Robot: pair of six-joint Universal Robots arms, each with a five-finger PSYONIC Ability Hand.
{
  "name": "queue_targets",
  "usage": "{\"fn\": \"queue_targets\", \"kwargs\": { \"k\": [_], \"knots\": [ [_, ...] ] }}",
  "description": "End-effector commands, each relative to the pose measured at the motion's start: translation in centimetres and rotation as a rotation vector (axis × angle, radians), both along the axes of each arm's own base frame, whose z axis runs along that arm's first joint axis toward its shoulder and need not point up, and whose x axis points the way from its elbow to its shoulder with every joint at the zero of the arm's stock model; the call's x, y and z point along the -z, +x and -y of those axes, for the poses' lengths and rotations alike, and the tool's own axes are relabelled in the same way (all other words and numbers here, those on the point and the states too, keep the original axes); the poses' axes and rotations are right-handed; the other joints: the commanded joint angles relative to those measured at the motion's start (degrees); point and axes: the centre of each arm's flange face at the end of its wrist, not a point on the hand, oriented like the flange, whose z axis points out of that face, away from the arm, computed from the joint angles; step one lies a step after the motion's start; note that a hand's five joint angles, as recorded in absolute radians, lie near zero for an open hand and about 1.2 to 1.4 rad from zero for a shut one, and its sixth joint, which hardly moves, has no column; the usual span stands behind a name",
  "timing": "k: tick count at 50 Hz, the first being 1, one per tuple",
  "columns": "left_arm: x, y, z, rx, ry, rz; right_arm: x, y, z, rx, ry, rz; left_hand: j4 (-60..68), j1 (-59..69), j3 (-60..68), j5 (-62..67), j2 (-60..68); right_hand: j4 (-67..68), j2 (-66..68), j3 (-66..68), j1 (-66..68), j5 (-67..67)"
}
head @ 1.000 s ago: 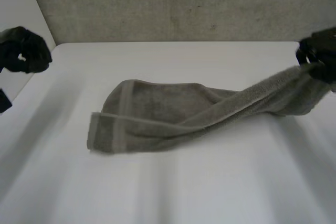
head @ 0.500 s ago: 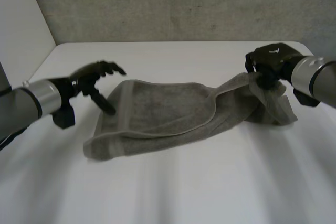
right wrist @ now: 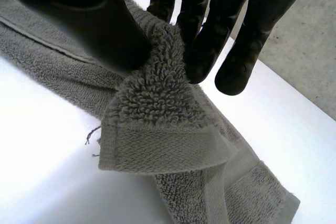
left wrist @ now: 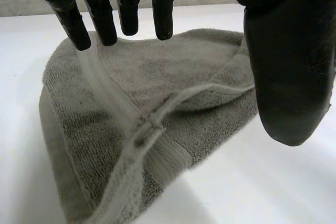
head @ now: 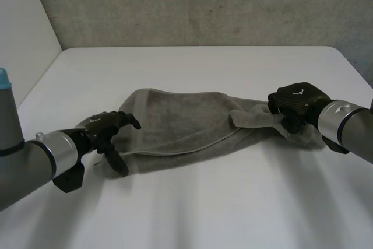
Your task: Fold the towel.
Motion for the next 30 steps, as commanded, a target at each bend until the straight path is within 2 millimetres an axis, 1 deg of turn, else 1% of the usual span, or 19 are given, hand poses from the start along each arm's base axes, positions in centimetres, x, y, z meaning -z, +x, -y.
{"fn": "queue_targets", "kwargs": {
  "k": [1, 6, 10, 11, 13, 14, 16, 17, 18, 19, 20, 23, 24, 25, 26, 27, 28, 29, 30],
  "knots": [
    [0.8, -0.2, 0.6, -0.063, -0.066, 0.05, 0.2, 0.0, -0.3, -0.003, 0.009, -0.004, -0.7, -1.0, -0.3, 0.9, -0.3, 3.4, 6.2, 4.5, 4.1, 3.4],
    [2.3, -0.1, 1.2, -0.066, -0.085, 0.115, 0.5, -0.1, -0.6, -0.003, 0.021, -0.006, 1.1, 0.9, 1.5, 2.8, 1.6, 3.4, 6.2, 4.5, 4.1, 3.4],
    [3.3, 0.1, 1.7, -0.041, -0.103, 0.185, 0.6, -0.2, -0.8, 0.0, 0.028, -0.007, 12.7, 12.4, 13.1, 14.3, 13.2, 3.4, 6.2, 4.5, 4.1, 3.4],
    [3.3, 0.1, 1.7, -0.041, -0.103, 0.185, 0.5, -0.3, -1.0, -0.001, 0.028, -0.008, 12.7, 12.5, 13.1, 14.4, 13.2, 3.4, 6.2, 4.5, 4.1, 3.4],
    [3.5, 0.3, 1.8, -0.033, -0.108, 0.203, 0.5, -0.3, -1.1, -0.001, 0.026, -0.008, 29.8, 29.5, 30.2, 31.5, 30.3, 3.4, 6.2, 4.5, 4.1, 3.4],
    [3.5, 0.3, 1.8, -0.033, -0.108, 0.203, 0.5, -0.3, -1.1, -0.001, 0.026, -0.008, 29.9, 29.6, 30.3, 31.5, 30.4, 3.4, 6.2, 4.5, 4.1, 3.4],
    [3.3, 0.3, 1.9, -0.029, -0.113, 0.198, 0.1, -0.4, -1.3, 0.001, 0.019, -0.007, 50.2, 49.9, 50.5, 51.8, 50.6, 3.4, 6.2, 4.5, 4.1, 3.4],
    [3.3, 0.3, 1.9, -0.029, -0.114, 0.198, 0.1, -0.4, -1.4, 0.001, 0.019, -0.007, 50.2, 50.0, 50.6, 51.9, 50.7, 3.4, 6.2, 4.5, 4.1, 3.4],
    [3.0, 0.2, 1.9, -0.026, -0.121, 0.193, -0.2, -0.4, -1.5, 0.0, 0.011, -0.004, 59.6, 59.3, 60.0, 61.2, 60.0, 3.4, 6.2, 4.5, 4.1, 3.4],
    [3.0, 0.2, 1.9, -0.026, -0.121, 0.193, -0.5, -0.5, -1.7, 0.0, 0.002, -0.002, 59.7, 59.4, 60.1, 61.3, 60.1, 3.4, 6.2, 4.5, 4.1, 3.4],
    [2.8, 0.2, 2.1, -0.026, -0.129, 0.189, -0.5, -0.5, -1.7, 0.0, 0.002, -0.002, 63.5, 63.2, 63.9, 65.1, 64.0, 3.4, 6.2, 4.5, 4.1, 3.4],
    [1.9, -0.2, 2.3, -0.008, -0.157, 0.171, -1.6, -0.5, -2.0, 0.0, -0.028, 0.005, 64.7, 64.4, 65.1, 66.3, 65.2, 3.4, 6.2, 4.5, 4.1, 3.4],
    [0.6, -0.3, 2.6, -0.005, -0.195, 0.153, -2.4, -0.6, -2.1, 0.002, -0.054, 0.011, 64.7, 64.4, 65.1, 66.3, 65.2, 3.4, 6.2, 4.5, 4.1, 3.4],
    [0.6, -0.3, 2.6, -0.005, -0.195, 0.153, -2.4, -0.6, -2.1, 0.002, -0.054, 0.011, 64.7, 64.4, 65.1, 66.3, 65.2, 3.4, 6.2, 4.5, 4.1, 3.4],
    [-1.1, -0.3, 2.9, -0.004, -0.242, 0.126, -3.5, -0.7, -2.3, 0.004, -0.085, 0.019, 64.7, 64.4, 65.1, 66.3, 65.2, 3.4, 6.2, 4.5, 4.1, 3.4],
    [-1.1, -0.3, 2.9, -0.004, -0.242, 0.125, -4.8, -0.8, -2.6, 0.006, -0.123, 0.027, 64.7, 64.4, 65.1, 66.3, 65.2, 3.4, 6.2, 4.5, 4.1, 3.4],
    [-2.7, -0.2, 3.0, 0.001, -0.278, 0.103, -4.9, -0.8, -2.6, 0.006, -0.123, 0.027, 64.7, 64.4, 65.1, 66.3, 65.2, 3.4, 6.2, 4.5, 4.1, 3.4],
    [-4.1, -0.1, 3.0, 0.005, -0.305, 0.078, -6.4, -0.9, -2.9, 0.012, -0.173, 0.041, 64.7, 64.4, 65.1, 66.3, 65.2, 3.4, 6.2, 4.5, 4.1, 3.4],
    [-4.2, -0.1, 3.0, 0.005, -0.305, 0.078, -6.4, -0.9, -2.9, 0.012, -0.174, 0.041, 64.7, 64.4, 65.1, 66.3, 65.2, 3.4, 6.2, 4.5, 4.1, 3.4]
  ]
}}
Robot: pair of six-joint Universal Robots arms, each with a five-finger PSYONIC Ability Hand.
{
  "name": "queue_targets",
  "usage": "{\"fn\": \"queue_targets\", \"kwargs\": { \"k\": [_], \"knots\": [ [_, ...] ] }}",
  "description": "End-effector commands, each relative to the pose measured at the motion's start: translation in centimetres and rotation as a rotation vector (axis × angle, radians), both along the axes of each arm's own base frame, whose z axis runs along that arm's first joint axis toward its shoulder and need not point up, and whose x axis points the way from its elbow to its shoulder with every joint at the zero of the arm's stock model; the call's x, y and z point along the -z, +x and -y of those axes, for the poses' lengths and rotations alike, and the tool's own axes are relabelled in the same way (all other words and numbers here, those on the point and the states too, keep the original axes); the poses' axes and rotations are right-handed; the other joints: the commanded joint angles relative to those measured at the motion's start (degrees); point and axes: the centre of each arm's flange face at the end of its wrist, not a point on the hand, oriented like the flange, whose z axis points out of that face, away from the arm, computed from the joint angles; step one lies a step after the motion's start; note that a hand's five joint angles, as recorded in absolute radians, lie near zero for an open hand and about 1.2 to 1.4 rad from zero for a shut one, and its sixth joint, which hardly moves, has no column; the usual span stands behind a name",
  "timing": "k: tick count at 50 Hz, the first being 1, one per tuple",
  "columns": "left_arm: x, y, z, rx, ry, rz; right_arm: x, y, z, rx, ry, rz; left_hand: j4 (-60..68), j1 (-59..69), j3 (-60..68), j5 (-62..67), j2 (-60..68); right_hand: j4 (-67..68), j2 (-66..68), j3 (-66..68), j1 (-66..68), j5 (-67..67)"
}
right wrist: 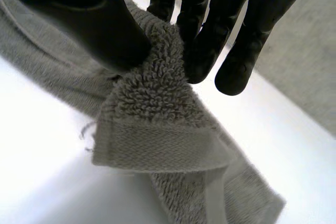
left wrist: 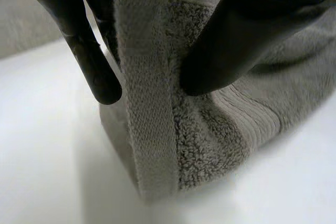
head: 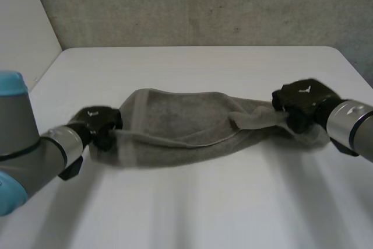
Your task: Fold the towel.
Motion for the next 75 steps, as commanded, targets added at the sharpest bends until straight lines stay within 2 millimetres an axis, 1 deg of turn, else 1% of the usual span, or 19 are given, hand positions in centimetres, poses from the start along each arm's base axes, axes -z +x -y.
{"fn": "queue_targets", "kwargs": {
  "k": [1, 5, 7, 11, 14, 19, 24, 30, 32, 35, 37, 38, 40, 46, 52, 62, 67, 72, 75],
  "knots": [
    [-6.5, 0.3, 0.5, 0.033, -0.143, -0.101, -5.8, -0.6, -1.0, 0.022, -0.176, 0.045, 2.4, 5.2, 4.2, 4.7, 4.3, 3.4, 6.2, 4.3, 4.1, 3.4],
    [-9.9, 1.0, 0.3, 0.034, -0.214, -0.173, -10.1, -2.0, -2.0, 0.054, -0.286, 0.067, 2.4, 5.2, 4.2, 4.7, 4.3, 3.4, 6.2, 4.3, 4.1, 3.4],
    [-11.9, 1.3, -0.2, 0.049, -0.238, -0.257, -11.0, -2.4, -2.1, 0.059, -0.296, 0.07, 2.4, 5.2, 4.2, 4.7, 4.3, 3.4, 6.2, 4.3, 4.1, 3.4],
    [-12.4, 1.7, -0.2, 0.048, -0.231, -0.305, -11.8, -3.0, -2.1, 0.065, -0.284, 0.068, 2.4, 5.2, 4.2, 4.7, 4.3, 3.4, 6.2, 4.3, 4.1, 3.4],
    [-12.0, 2.6, 0.4, 0.013, -0.217, -0.311, -11.4, -3.7, -1.8, 0.075, -0.244, 0.053, 2.4, 5.2, 4.2, 4.7, 4.3, 3.4, 6.2, 4.3, 4.1, 3.4],
    [-9.4, 2.7, 1.3, -0.002, -0.141, -0.293, -7.2, -4.2, 0.9, 0.083, -0.111, -0.032, 2.4, 5.2, 4.2, 4.7, 4.3, 3.4, 6.2, 4.3, 4.1, 3.4],
    [-5.2, 1.9, 5.1, 0.005, -0.086, -0.258, -5.6, -3.7, 3.2, 0.066, -0.098, -0.087, 2.4, 5.2, 4.2, 4.7, 4.3, 3.4, 6.2, 4.3, 4.1, 3.4],
    [-5.4, 0.5, 9.7, 0.032, -0.175, -0.274, -6.3, -0.8, 6.1, 0.041, -0.191, -0.044, 2.4, 5.2, 4.2, 4.7, 4.3, 3.4, 6.2, 4.3, 4.1, 3.4],
    [-8.0, -0.8, 12.8, 0.044, -0.301, -0.305, -8.7, 1.5, 8.7, 0.046, -0.367, 0.026, 2.4, 5.2, 4.2, 4.7, 4.3, 3.4, 6.2, 4.3, 4.1, 3.4],
    [-9.8, -1.2, 14.2, 0.028, -0.376, -0.329, -12.0, 2.2, 11.0, 0.087, -0.574, 0.106, 2.4, 5.2, 4.2, 4.7, 4.3, 3.4, 6.2, 4.3, 4.1, 3.4],
    [-14.9, -1.0, 16.2, -0.017, -0.573, -0.397, -13.8, 2.2, 11.9, 0.112, -0.683, 0.149, 2.4, 5.2, 4.2, 4.7, 4.3, 3.4, 6.2, 4.3, 4.1, 3.4],
    [-14.9, -1.0, 16.2, -0.018, -0.574, -0.397, -13.8, 2.2, 11.9, 0.112, -0.684, 0.149, 2.4, 5.2, 4.2, 4.7, 4.3, 3.4, 6.2, 4.3, 4.1, 3.4],
    [-19.0, -0.6, 16.8, -0.047, -0.752, -0.478, -16.5, 2.0, 12.5, 0.158, -0.842, 0.229, 2.4, 5.2, 4.2, 4.7, 4.3, 3.4, 6.2, 4.3, 4.1, 3.4],
    [-21.3, -0.3, 16.3, -0.033, -0.829, -0.563, -16.2, 1.5, 12.2, 0.177, -0.825, 0.274, 2.4, 5.2, 4.2, 4.7, 4.3, 3.4, 6.2, 4.3, 4.1, 3.4],
    [-16.7, -0.1, 14.9, -0.037, -0.66, -0.525, -11.4, 1.7, 11.5, 0.144, -0.616, 0.199, 2.4, 5.2, 4.2, 4.7, 4.3, 3.4, 6.2, 4.3, 4.1, 3.4],
    [-4.3, 0.5, 9.8, 0.086, -0.236, -0.421, -1.4, 1.6, 5.7, -0.011, -0.231, 0.016, 2.4, 5.2, 4.2, 4.7, 4.3, 3.4, 6.2, 4.3, 4.1, 3.4],
    [-0.8, 2.1, 7.8, 0.096, -0.155, -0.319, 3.0, 0.9, 3.4, -0.059, -0.125, -0.079, 2.4, 5.2, 4.2, 4.7, 4.3, 3.4, 6.2, 4.3, 4.1, 3.4],
    [0.5, 4.0, 6.2, 0.091, -0.149, -0.219, 5.2, 0.4, 1.3, -0.091, -0.07, -0.152, 2.4, 5.2, 4.2, 4.7, 4.3, 3.4, 6.2, 4.3, 4.1, 3.4],
    [-1.0, 4.9, 5.1, 0.092, -0.165, -0.207, 3.1, -0.2, 0.2, -0.076, -0.117, -0.149, 2.4, 5.2, 4.2, 4.7, 4.3, 3.4, 6.2, 4.3, 4.1, 3.4]
  ]
}}
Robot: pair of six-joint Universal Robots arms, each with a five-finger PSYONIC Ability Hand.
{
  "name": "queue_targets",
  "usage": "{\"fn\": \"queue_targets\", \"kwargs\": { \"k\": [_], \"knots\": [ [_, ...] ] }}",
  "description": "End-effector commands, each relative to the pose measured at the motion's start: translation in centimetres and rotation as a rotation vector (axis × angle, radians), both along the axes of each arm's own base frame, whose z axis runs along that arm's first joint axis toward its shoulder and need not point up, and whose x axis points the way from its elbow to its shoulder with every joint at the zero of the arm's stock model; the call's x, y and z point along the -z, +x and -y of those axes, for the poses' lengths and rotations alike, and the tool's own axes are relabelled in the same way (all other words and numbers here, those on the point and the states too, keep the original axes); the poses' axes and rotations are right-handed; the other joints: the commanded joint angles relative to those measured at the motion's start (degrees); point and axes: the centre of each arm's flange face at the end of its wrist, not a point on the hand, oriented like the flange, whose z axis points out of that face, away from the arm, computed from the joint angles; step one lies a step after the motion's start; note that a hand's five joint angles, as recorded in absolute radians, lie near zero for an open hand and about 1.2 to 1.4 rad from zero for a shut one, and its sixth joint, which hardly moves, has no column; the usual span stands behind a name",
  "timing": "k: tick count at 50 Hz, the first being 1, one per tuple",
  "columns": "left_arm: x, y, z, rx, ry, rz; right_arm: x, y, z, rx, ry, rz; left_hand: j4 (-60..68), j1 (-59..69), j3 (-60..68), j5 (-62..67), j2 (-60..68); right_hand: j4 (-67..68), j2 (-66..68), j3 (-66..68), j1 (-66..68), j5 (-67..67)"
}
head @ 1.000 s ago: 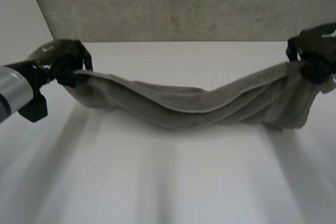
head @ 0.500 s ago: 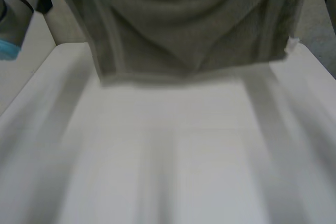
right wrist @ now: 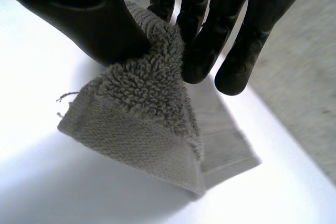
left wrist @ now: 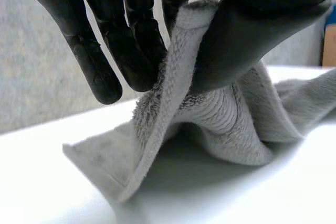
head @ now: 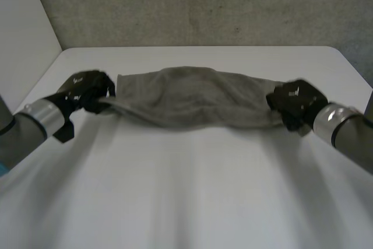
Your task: Fold the towel.
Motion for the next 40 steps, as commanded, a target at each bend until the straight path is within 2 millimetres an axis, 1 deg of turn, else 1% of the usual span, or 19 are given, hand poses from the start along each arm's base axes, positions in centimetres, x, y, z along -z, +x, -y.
{"fn": "queue_targets", "kwargs": {
  "k": [1, 3, 4, 6, 7, 8, 9, 11, 12, 14, 18, 21, 23, 24, 26, 30, 32, 37, 40],
  "knots": [
    [-0.7, 2.2, -2.2, -0.013, -0.019, 0.082, -0.7, -1.0, -2.4, -0.002, -0.019, -0.045, 2.1, 4.6, 3.7, 4.3, 4.1, 3.4, 6.0, 4.4, 4.0, 3.4],
    [-2.3, 3.1, -3.2, -0.018, -0.025, 0.064, -4.0, -2.0, -3.7, 0.033, -0.108, -0.019, 2.1, 4.6, 3.7, 4.3, 4.1, 3.4, 6.0, 4.4, 4.0, 3.4],
    [-2.3, 3.1, -3.2, -0.018, -0.025, 0.064, -4.0, -2.0, -3.7, 0.033, -0.108, -0.018, 2.1, 4.6, 3.7, 4.3, 4.1, 3.4, 6.0, 4.4, 4.0, 3.4],
    [-4.3, 3.4, -4.5, -0.008, -0.047, 0.043, -6.5, -3.1, -4.8, 0.075, -0.161, 0.019, 2.1, 4.6, 3.7, 4.3, 4.1, 3.4, 6.0, 4.4, 4.0, 3.4],
    [-4.4, 3.4, -4.5, -0.008, -0.047, 0.043, -6.5, -3.1, -4.9, 0.075, -0.162, 0.02, 2.1, 4.6, 3.7, 4.3, 4.1, 3.4, 6.0, 4.4, 4.0, 3.4],
    [-5.4, 3.5, -5.2, -0.005, -0.066, 0.031, -7.9, -3.7, -5.3, 0.101, -0.185, 0.042, 2.1, 4.6, 3.7, 4.3, 4.1, 3.4, 6.0, 4.4, 4.0, 3.4],
    [-5.4, 3.5, -5.2, -0.005, -0.067, 0.03, -9.0, -4.4, -5.8, 0.129, -0.199, 0.061, 2.1, 4.6, 3.7, 4.3, 4.1, 3.4, 6.0, 4.4, 4.0, 3.4],
    [-6.8, 4.4, -6.0, -0.025, -0.098, 0.007, -9.9, -5.4, -6.0, 0.163, -0.208, 0.069, 2.1, 4.6, 3.7, 4.3, 4.1, 3.4, 6.0, 4.4, 4.0, 3.4],
    [-6.8, 4.4, -6.0, -0.025, -0.098, 0.007, -9.9, -5.4, -6.0, 0.164, -0.208, 0.069, 2.1, 4.6, 3.7, 4.3, 4.1, 3.4, 6.0, 4.4, 4.0, 3.4],
    [-7.4, 5.5, -6.2, -0.063, -0.103, -0.014, -10.7, -6.9, -5.9, 0.211, -0.208, 0.065, 2.1, 4.6, 3.7, 4.3, 4.1, 3.4, 6.0, 4.4, 4.0, 3.4],
    [-7.4, 6.0, -6.0, -0.079, -0.094, -0.031, -10.7, -7.2, -5.7, 0.181, -0.185, 0.076, 2.1, 4.6, 3.7, 4.3, 4.1, 3.4, 6.0, 4.4, 4.0, 3.4],
    [-6.9, 6.1, -5.7, -0.082, -0.078, -0.037, -9.6, -7.4, -4.8, 0.152, -0.145, 0.092, 2.1, 4.6, 3.7, 4.3, 4.1, 3.4, 6.0, 4.4, 4.0, 3.4],
    [-5.2, 5.8, -4.9, -0.067, -0.029, -0.039, -7.3, -7.5, -3.2, 0.141, -0.049, 0.099, 2.1, 4.6, 3.7, 4.3, 4.1, 3.4, 6.0, 4.4, 4.0, 3.4],
    [-5.2, 5.8, -4.9, -0.067, -0.029, -0.039, -7.3, -7.5, -3.2, 0.141, -0.048, 0.099, 2.1, 4.6, 3.7, 4.3, 4.1, 3.4, 6.0, 4.4, 4.0, 3.4],
    [-3.6, 5.2, -3.9, -0.047, 0.024, -0.046, -5.8, -7.4, -1.9, 0.137, 0.007, 0.099, 2.1, 4.6, 3.7, 4.3, 4.1, 3.4, 6.0, 4.4, 4.0, 3.4],
    [-1.8, 4.5, -3.0, -0.028, 0.084, -0.05, -5.2, -7.2, -0.7, 0.138, 0.027, 0.095, 2.1, 4.6, 3.7, 4.3, 4.1, 3.4, 6.0, 4.4, 4.0, 3.4],
    [-0.3, 3.8, -2.2, -0.012, 0.129, -0.051, -3.9, -7.1, 1.0, 0.154, 0.062, 0.082, 2.1, 4.6, 3.7, 4.3, 4.1, 3.4, 6.0, 4.4, 4.0, 3.4],
    [1.6, 2.8, -0.8, -0.017, 0.168, -0.032, -2.4, -6.9, 2.8, 0.181, 0.09, 0.057, 2.1, 4.6, 3.7, 4.3, 4.1, 3.4, 6.0, 4.4, 4.0, 3.4],
    [1.9, 2.8, -0.4, -0.032, 0.17, -0.025, -1.6, -6.6, 3.7, 0.179, 0.099, 0.054, 2.1, 4.6, 3.7, 4.3, 4.1, 3.4, 6.0, 4.4, 4.0, 3.4]
  ]
}}
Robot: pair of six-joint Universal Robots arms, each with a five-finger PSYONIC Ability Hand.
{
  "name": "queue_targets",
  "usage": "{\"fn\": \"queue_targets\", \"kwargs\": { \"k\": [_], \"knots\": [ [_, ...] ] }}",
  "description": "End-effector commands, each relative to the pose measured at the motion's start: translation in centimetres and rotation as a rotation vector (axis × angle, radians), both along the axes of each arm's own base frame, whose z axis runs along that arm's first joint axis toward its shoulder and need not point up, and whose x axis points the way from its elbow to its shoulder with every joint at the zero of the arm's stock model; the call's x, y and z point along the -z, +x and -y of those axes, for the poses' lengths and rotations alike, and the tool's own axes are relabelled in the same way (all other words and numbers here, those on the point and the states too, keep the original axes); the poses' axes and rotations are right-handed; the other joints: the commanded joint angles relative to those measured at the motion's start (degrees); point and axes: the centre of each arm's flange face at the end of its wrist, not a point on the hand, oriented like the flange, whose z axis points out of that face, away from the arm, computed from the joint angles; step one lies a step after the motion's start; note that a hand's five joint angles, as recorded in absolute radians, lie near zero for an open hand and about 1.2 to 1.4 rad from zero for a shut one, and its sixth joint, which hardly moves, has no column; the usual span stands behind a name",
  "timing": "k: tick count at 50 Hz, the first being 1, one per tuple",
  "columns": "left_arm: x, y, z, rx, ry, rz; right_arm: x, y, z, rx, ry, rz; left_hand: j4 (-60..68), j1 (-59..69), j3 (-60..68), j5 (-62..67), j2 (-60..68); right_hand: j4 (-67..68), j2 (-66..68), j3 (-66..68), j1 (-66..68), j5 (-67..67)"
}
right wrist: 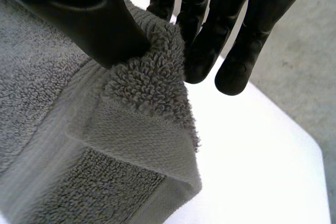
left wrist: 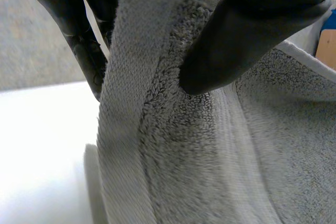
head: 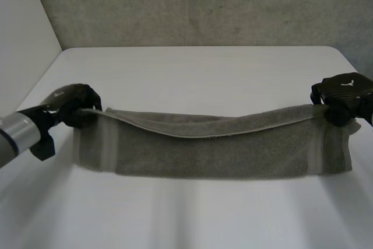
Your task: Fold the towel.
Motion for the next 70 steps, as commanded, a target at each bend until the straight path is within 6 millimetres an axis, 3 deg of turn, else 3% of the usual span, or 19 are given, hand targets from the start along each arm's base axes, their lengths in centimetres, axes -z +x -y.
{"fn": "queue_targets", "kwargs": {
  "k": [1, 9, 14, 17, 18, 19, 20, 21, 27, 32, 37, 43, 51, 53, 56, 58, 61, 70],
  "knots": [
    [2.1, -0.7, 2.0, -0.029, 0.033, 0.029, 2.0, 0.4, 2.3, 0.019, 0.031, -0.022, 2.0, 4.6, 3.7, 4.3, 4.1, 3.4, 6.0, 4.4, 4.0, 3.4],
    [2.6, -1.0, 4.0, -0.073, 0.012, 0.049, 3.7, 1.4, 4.0, 0.012, 0.035, -0.03, 2.0, 4.6, 3.7, 4.3, 4.1, 3.0, 5.6, 3.9, 3.6, 3.0],
    [2.9, -1.5, 4.9, -0.09, 0.001, 0.059, 4.9, 1.7, 4.7, 0.036, 0.052, -0.055, 2.0, 4.6, 3.7, 4.3, 4.1, -6.1, -3.5, -5.2, -5.5, -6.1],
    [3.2, -1.9, 5.2, -0.087, -0.001, 0.061, 6.0, 1.5, 5.1, 0.076, 0.07, -0.084, 2.0, 4.6, 3.7, 4.3, 4.1, -47.3, -44.7, -46.4, -46.7, -47.3],
    [3.2, -2.1, 5.4, -0.082, -0.007, 0.063, 6.2, 1.4, 5.1, 0.092, 0.078, -0.095, -20.7, -18.2, -19.1, -18.5, -18.7, -63.6, -61.0, -62.7, -63.0, -63.6],
    [3.3, -2.4, 5.5, -0.078, -0.01, 0.063, 6.2, 1.4, 5.1, 0.092, 0.078, -0.095, -42.8, -40.2, -41.2, -40.6, -40.7, -63.8, -61.2, -62.8, -63.2, -63.8],
    [3.3, -2.4, 5.5, -0.078, -0.01, 0.063, 6.4, 1.3, 5.1, 0.106, 0.08, -0.105, -43.0, -40.5, -41.4, -40.8, -40.9, -66.6, -64.0, -65.6, -66.0, -66.6],
    [3.2, -2.5, 5.6, -0.076, -0.013, 0.063, 6.4, 1.3, 5.1, 0.106, 0.08, -0.105, -52.0, -49.5, -50.4, -49.8, -49.9, -66.6, -64.0, -65.6, -66.0, -66.6],
    [3.0, -2.4, 6.2, -0.106, -0.026, 0.071, 5.9, 1.2, 5.2, 0.128, 0.062, -0.1, -57.3, -54.7, -55.7, -55.1, -55.2, -66.6, -64.0, -65.6, -66.0, -66.6],
    [2.4, -2.2, 6.4, -0.127, -0.042, 0.072, 3.9, 1.0, 5.3, 0.148, -0.004, -0.077, -63.2, -60.6, -61.6, -60.9, -61.1, -66.6, -64.0, -65.6, -66.0, -66.6],
    [1.6, -2.1, 6.4, -0.147, -0.055, 0.062, 1.3, 0.8, 4.9, 0.179, -0.064, 0.004, -63.2, -60.6, -61.6, -61.0, -61.1, -66.6, -64.0, -65.6, -66.0, -66.6],
    [1.1, -2.1, 6.1, -0.168, -0.022, 0.004, 0.6, 0.7, 5.1, 0.195, -0.12, 0.034, -63.2, -60.6, -61.6, -61.0, -61.1, -66.6, -64.0, -65.6, -66.0, -66.6],
    [1.6, -2.1, 4.5, -0.164, 0.027, -0.004, 2.2, 0.7, 4.1, 0.192, -0.075, 0.026, -62.5, -60.0, -60.9, -60.3, -60.4, -66.6, -64.0, -65.6, -66.0, -66.6],
    [1.8, -2.1, 4.1, -0.16, 0.033, -0.001, 3.8, 0.8, 2.3, 0.174, 0.004, 0.006, -62.5, -60.0, -60.9, -60.3, -60.4, -66.6, -64.0, -65.6, -66.0, -66.6],
    [2.2, -2.1, 3.4, -0.157, 0.049, 0.003, 4.4, 0.8, 1.3, 0.165, 0.039, -0.006, -62.0, -59.5, -60.4, -59.8, -59.9, -66.6, -64.0, -65.6, -66.0, -66.6],
    [2.4, -2.1, 3.1, -0.153, 0.056, 0.005, 5.3, 0.9, -0.8, 0.122, 0.086, -0.037, -61.4, -58.8, -59.7, -59.1, -59.3, -66.6, -64.0, -65.6, -66.0, -66.6],
    [2.7, -2.3, 2.8, -0.143, 0.061, 0.003, 6.6, 0.6, -2.4, 0.084, 0.127, -0.056, -59.5, -57.0, -57.9, -57.3, -57.4, -66.6, -64.0, -65.6, -66.0, -66.6],
    [3.5, -3.0, 2.4, -0.125, 0.072, 0.013, 8.2, -1.2, -2.5, 0.069, 0.13, -0.035, -57.8, -55.3, -56.2, -55.6, -55.7, -62.8, -60.2, -61.8, -62.2, -62.8]
  ]
}}
